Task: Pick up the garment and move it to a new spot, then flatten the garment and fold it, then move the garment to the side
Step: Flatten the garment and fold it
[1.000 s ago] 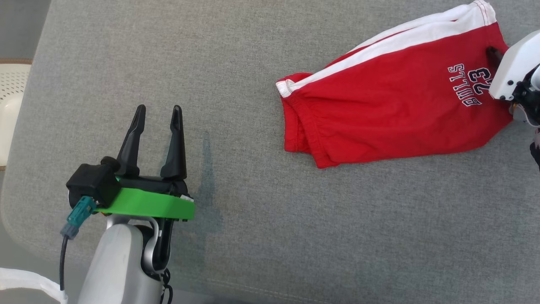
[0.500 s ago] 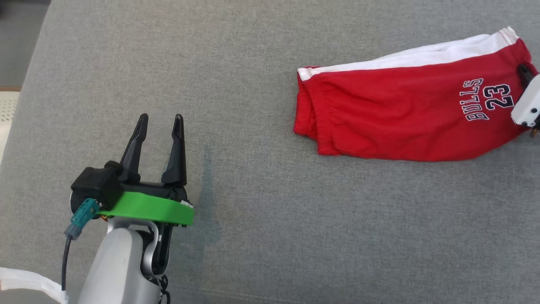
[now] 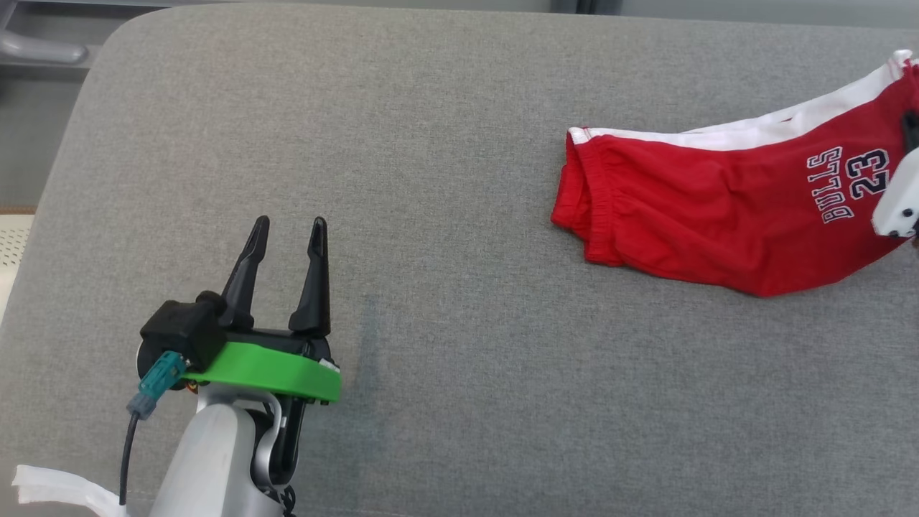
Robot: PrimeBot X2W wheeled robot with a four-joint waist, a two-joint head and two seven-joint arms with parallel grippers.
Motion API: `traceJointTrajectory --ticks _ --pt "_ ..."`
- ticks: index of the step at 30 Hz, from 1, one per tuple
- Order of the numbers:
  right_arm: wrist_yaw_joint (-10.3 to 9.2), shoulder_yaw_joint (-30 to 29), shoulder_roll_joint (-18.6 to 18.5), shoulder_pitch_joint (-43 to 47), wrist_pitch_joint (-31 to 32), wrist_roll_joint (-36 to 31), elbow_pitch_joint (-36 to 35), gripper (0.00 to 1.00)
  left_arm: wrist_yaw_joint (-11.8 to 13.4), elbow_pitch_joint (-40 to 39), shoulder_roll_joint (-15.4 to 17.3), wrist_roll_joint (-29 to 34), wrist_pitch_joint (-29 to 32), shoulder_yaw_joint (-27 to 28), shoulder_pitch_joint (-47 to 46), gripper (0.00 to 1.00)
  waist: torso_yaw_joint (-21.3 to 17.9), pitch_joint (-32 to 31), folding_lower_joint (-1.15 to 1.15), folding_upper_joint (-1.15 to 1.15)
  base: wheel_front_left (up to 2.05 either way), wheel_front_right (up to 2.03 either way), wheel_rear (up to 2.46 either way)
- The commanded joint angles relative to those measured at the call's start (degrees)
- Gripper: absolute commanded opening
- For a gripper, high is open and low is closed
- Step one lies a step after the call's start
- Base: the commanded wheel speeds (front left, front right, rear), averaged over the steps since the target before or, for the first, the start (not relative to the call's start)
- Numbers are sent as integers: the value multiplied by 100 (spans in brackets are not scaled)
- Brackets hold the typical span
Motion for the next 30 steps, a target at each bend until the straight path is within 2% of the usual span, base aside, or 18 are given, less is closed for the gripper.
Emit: traceJointTrajectory --ticks 1,6,10,18,29,30 --pt "-10 111 76 70 62 -49 -128 0 -17 12 -11 -51 -13 7 117 100 52 -80 0 0 0 0 0" --pt "-10 646 367 32 362 -54 -439 0 -17 25 -26 -60 -13 -16 132 100 129 -134 0 0 0 0 0" --pt "-10 1053 609 -110 500 -27 -420 0 -17 41 -37 -94 -13 -42 124 100 193 -134 0 0 0 0 0" --pt "-10 1453 1092 -420 322 -111 228 0 -17 37 -59 -148 -13 -89 37 100 418 -100 0 0 0 0 0" --pt "-9 2040 1361 -661 123 -128 1069 0 -17 57 -81 -174 -13 -71 142 100 532 -120 0 0 0 0 0" --pt "-10 2106 1371 -664 150 -119 1131 3 -17 59 -82 -173 -13 -68 151 100 525 -127 0 0 0 0 0"
